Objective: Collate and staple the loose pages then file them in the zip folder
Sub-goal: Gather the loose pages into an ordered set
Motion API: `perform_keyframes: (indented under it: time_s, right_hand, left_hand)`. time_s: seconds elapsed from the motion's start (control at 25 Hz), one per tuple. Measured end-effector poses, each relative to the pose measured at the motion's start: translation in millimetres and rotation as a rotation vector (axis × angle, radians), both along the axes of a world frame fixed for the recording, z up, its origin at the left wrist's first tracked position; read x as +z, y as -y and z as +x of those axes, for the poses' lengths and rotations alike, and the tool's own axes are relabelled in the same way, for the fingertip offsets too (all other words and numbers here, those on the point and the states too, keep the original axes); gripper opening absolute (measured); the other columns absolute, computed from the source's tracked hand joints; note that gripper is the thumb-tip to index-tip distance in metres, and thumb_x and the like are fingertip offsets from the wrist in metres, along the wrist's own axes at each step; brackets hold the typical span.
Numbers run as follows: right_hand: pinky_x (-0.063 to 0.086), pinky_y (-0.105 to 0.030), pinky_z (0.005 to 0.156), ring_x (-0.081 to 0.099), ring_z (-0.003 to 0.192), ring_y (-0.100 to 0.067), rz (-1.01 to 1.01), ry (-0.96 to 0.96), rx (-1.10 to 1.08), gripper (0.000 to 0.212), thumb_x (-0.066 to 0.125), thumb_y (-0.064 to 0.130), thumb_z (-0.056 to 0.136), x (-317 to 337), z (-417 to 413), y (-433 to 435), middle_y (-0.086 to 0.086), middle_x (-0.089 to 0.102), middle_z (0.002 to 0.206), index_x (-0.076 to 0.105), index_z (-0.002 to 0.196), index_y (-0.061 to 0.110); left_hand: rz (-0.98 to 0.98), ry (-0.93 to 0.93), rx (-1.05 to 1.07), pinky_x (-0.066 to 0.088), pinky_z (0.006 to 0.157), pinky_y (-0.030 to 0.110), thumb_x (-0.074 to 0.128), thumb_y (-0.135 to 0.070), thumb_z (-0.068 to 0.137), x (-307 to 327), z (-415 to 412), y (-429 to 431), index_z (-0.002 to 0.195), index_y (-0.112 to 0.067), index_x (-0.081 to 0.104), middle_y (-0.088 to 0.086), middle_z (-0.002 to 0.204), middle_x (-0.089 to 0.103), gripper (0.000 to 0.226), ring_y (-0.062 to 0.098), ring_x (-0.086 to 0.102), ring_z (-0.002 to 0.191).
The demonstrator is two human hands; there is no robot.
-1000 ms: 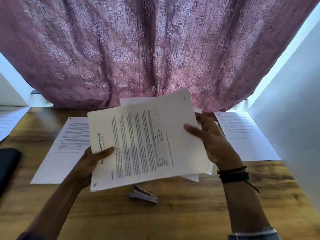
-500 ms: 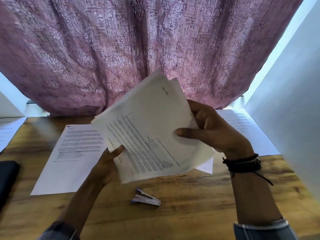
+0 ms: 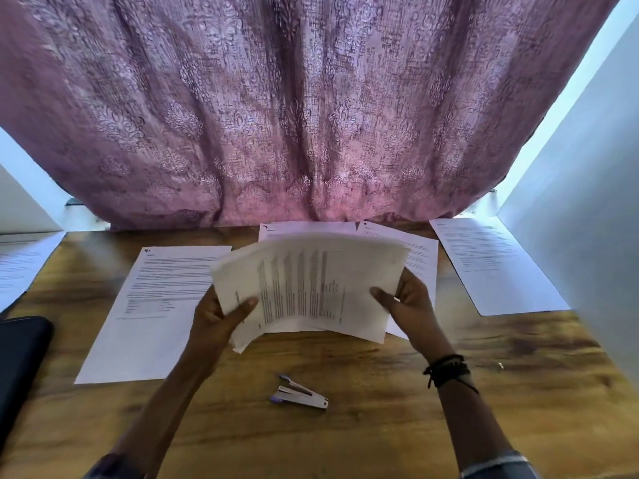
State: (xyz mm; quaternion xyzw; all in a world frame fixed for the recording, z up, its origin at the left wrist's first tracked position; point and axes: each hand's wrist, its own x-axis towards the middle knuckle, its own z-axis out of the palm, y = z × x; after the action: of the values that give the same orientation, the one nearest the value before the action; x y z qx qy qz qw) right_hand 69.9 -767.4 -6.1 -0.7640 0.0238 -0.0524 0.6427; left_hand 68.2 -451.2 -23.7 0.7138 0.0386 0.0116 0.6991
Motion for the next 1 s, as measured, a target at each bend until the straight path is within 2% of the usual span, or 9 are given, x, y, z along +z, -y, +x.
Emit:
perform_keyframes:
  time_s: [0.12,0.2,0.28,0.36,0.52,0.64,0.72,0.88,1.0]
  right_hand:
    - [0.055,-0.038,0.091,0.066,0.111,-0.018,0.038,-0.079,0.078,0.036,0.068,0.030,0.092,-19.9,2.6,4.8,0.000,0.070,0.118,0.057,0.126,0.022]
    - [0.051,-0.036,0.093,0.063,0.113,-0.019,0.016,-0.132,-0.103,0.048,0.065,0.050,0.089,-27.4,11.3,14.9,-0.002,0.067,0.119,0.056,0.126,0.021]
    - [0.046,-0.037,0.095,0.057,0.115,-0.026,-0.193,-0.220,-0.454,0.059,0.068,0.046,0.087,-33.2,23.5,33.8,-0.010,0.060,0.122,0.052,0.131,0.010]
    - [0.039,-0.045,0.104,0.048,0.124,-0.038,-0.473,-0.350,-0.593,0.065,0.074,0.037,0.085,-38.5,34.7,55.3,-0.023,0.054,0.128,0.050,0.130,-0.005]
    - [0.036,-0.046,0.107,0.040,0.129,-0.042,-0.715,-0.611,-0.556,0.096,0.082,0.050,0.071,-48.4,53.2,78.3,-0.030,0.043,0.137,0.039,0.134,-0.008]
    - [0.044,-0.045,0.100,0.046,0.123,-0.041,-0.710,-0.670,-0.538,0.102,0.090,0.048,0.061,-54.1,69.7,87.4,-0.027,0.045,0.133,0.040,0.133,-0.005]
    - [0.050,-0.043,0.093,0.053,0.118,-0.039,-0.693,-0.674,-0.506,0.091,0.093,0.039,0.059,-47.9,79.2,89.7,-0.022,0.054,0.129,0.050,0.127,-0.003]
    - [0.052,-0.039,0.088,0.063,0.109,-0.036,-0.607,-0.634,-0.444,0.067,0.093,0.024,0.063,-42.0,83.1,94.1,-0.017,0.066,0.118,0.063,0.117,0.001]
    - [0.055,-0.048,0.092,0.067,0.100,-0.036,-0.467,-0.661,-0.438,0.064,0.092,0.023,0.058,-51.6,79.8,101.1,-0.017,0.069,0.113,0.066,0.113,0.003]
  left_hand:
    - [0.114,-0.021,-0.011,0.061,0.076,0.039,0.069,-0.021,0.084,-8.4,-5.0,3.2,0.115,-0.013,0.063,0.006,0.110,0.070,0.033,0.028,0.069,0.098]
    - [0.192,0.009,0.013,0.061,0.068,0.030,0.070,-0.023,0.086,-7.0,-3.8,3.6,0.112,-0.011,0.065,0.003,0.105,0.072,0.029,0.023,0.071,0.090]
    - [0.217,0.028,0.049,0.058,0.063,0.018,0.069,-0.016,0.087,-0.9,-2.5,4.1,0.108,-0.010,0.066,-0.002,0.100,0.070,0.022,0.009,0.072,0.083]
    - [0.207,0.038,0.054,0.055,0.064,0.013,0.067,-0.010,0.088,4.0,-2.5,4.1,0.109,-0.012,0.063,-0.005,0.102,0.067,0.022,0.001,0.069,0.080]
    - [0.234,0.036,0.050,0.056,0.077,0.030,0.064,-0.012,0.090,-1.9,-2.0,1.4,0.113,-0.013,0.062,0.005,0.114,0.066,0.024,0.021,0.066,0.094]
    - [0.214,0.001,0.088,0.054,0.090,0.048,0.065,-0.013,0.089,-7.2,-0.8,-3.0,0.114,-0.011,0.061,0.011,0.119,0.066,0.025,0.031,0.065,0.103]
    - [0.214,-0.004,0.087,0.054,0.090,0.050,0.065,-0.012,0.089,-8.8,-0.9,-3.6,0.115,-0.009,0.060,0.011,0.119,0.065,0.027,0.030,0.064,0.103]
    - [0.193,0.008,0.110,0.055,0.085,0.038,0.065,-0.010,0.089,-7.3,-5.7,-0.4,0.114,-0.013,0.060,0.002,0.113,0.064,0.026,0.022,0.063,0.099]
    - [0.177,-0.010,0.119,0.054,0.066,0.013,0.065,-0.010,0.089,-3.0,-9.8,0.8,0.099,-0.026,0.061,-0.023,0.090,0.070,0.020,0.005,0.068,0.083]
